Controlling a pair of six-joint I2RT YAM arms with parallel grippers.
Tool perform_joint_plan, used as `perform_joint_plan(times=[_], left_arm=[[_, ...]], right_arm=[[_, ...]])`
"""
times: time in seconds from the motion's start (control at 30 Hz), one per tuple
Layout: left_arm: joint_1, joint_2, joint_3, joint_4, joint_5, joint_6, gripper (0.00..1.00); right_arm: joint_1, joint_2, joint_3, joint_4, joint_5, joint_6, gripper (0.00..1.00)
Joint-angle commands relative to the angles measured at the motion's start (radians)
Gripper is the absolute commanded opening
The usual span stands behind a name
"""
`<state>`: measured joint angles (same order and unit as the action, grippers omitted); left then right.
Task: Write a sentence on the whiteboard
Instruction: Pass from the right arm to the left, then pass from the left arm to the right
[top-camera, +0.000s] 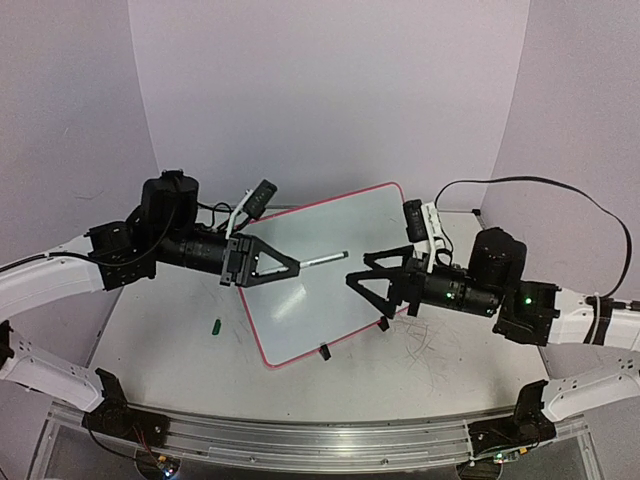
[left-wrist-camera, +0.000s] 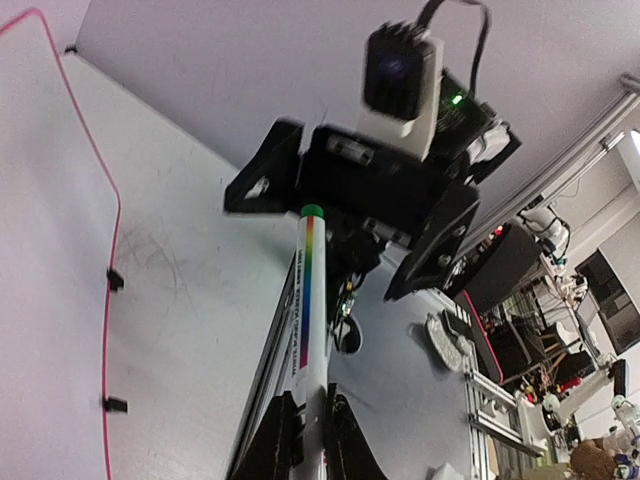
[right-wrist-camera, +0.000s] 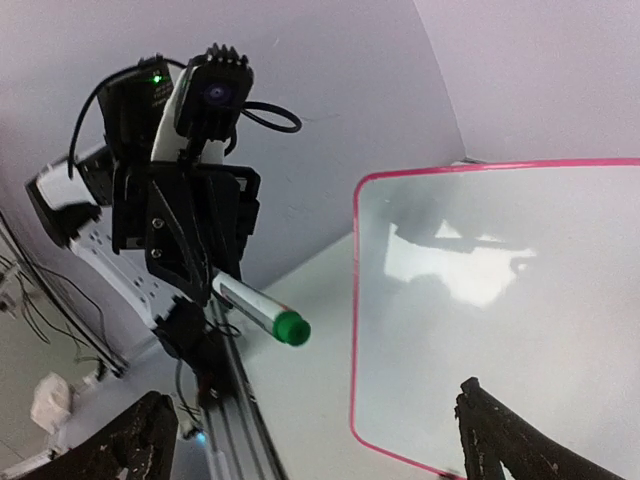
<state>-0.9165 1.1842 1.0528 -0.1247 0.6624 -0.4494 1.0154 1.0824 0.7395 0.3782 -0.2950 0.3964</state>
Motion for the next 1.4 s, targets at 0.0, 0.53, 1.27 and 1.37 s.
perform_joint_plan(times=[0.0,0.53,1.27,1.37], left_arm=[[-0.001,-0.004,0.049,0.172,-0.017,-0.046,0.00],[-0.001,0.014,0.025,0.180,0.101,-0.064,0.00],[-0.001,0.034,0.025,0.131,0.157,-0.042,0.00],[-0.001,0.031,0.035,0.092,0.142,-0.034,0.08]], right_arm=[[-0.002,0.107,0.096,0.278,-0.161,0.217,0.96],[-0.080,0.305,0.361,0.071,-0.604,0.168,0.45],[-0.120,0.360,0.461,-0.125,-0.691,0.028,0.00],[-0.121,0.351,0.456,-0.133,-0.680,0.024,0.00]])
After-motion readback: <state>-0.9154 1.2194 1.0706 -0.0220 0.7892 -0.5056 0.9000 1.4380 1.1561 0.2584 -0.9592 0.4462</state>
